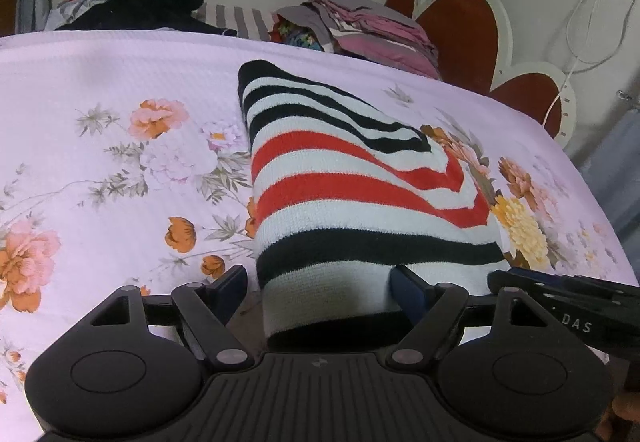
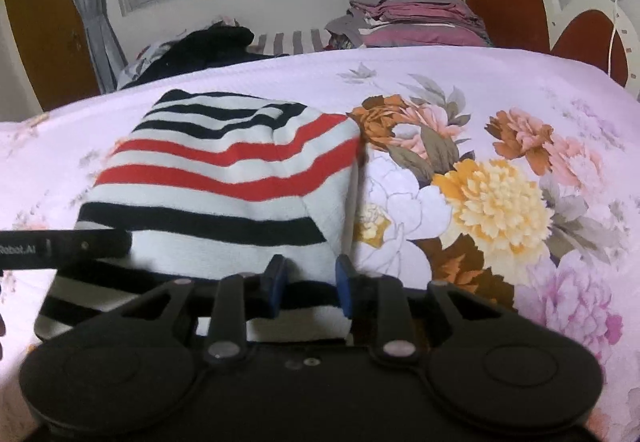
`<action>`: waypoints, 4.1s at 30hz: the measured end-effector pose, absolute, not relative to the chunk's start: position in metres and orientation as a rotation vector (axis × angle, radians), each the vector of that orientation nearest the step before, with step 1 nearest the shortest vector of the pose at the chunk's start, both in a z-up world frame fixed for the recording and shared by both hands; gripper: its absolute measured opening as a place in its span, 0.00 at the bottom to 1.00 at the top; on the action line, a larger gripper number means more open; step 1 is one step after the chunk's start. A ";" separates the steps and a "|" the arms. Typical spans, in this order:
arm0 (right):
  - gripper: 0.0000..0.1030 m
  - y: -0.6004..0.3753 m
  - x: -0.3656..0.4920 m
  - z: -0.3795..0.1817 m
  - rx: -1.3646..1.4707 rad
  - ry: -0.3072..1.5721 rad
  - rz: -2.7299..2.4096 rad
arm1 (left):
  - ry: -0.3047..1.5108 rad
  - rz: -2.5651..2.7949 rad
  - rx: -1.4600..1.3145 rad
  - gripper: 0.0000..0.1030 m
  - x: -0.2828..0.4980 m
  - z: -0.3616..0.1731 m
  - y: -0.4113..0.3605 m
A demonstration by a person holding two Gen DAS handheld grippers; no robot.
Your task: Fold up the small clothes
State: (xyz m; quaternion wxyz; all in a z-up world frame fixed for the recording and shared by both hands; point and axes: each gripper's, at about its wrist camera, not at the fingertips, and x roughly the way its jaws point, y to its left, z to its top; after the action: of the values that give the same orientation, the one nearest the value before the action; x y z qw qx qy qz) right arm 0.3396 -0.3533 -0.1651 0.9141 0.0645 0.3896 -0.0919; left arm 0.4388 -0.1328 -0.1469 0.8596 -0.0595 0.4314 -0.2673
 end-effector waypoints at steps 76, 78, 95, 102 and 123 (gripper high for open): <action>0.30 -0.384 0.382 -0.141 0.132 0.750 -0.017 | 0.835 -0.460 -0.067 0.76 0.462 -0.135 -0.150; 0.29 -0.384 0.383 -0.159 0.118 0.803 -0.048 | 0.843 -0.462 -0.069 0.76 0.463 -0.140 -0.150; 0.31 -0.371 0.335 -0.136 0.158 0.767 -0.034 | 0.857 -0.500 -0.032 0.77 0.422 -0.126 -0.137; 0.33 -0.380 0.325 -0.168 0.216 0.850 -0.055 | 0.938 -0.475 -0.079 0.86 0.417 -0.152 -0.128; 0.78 -0.409 0.376 -0.146 0.329 0.827 -0.026 | 0.913 -0.463 -0.073 0.86 0.462 -0.122 -0.156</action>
State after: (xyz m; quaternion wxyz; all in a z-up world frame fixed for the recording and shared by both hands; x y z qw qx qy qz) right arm 0.3756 -0.4095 -0.1465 0.9025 0.1592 0.3999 -0.0128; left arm 0.4616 -0.1560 -0.1225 0.8711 -0.0350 0.4369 -0.2214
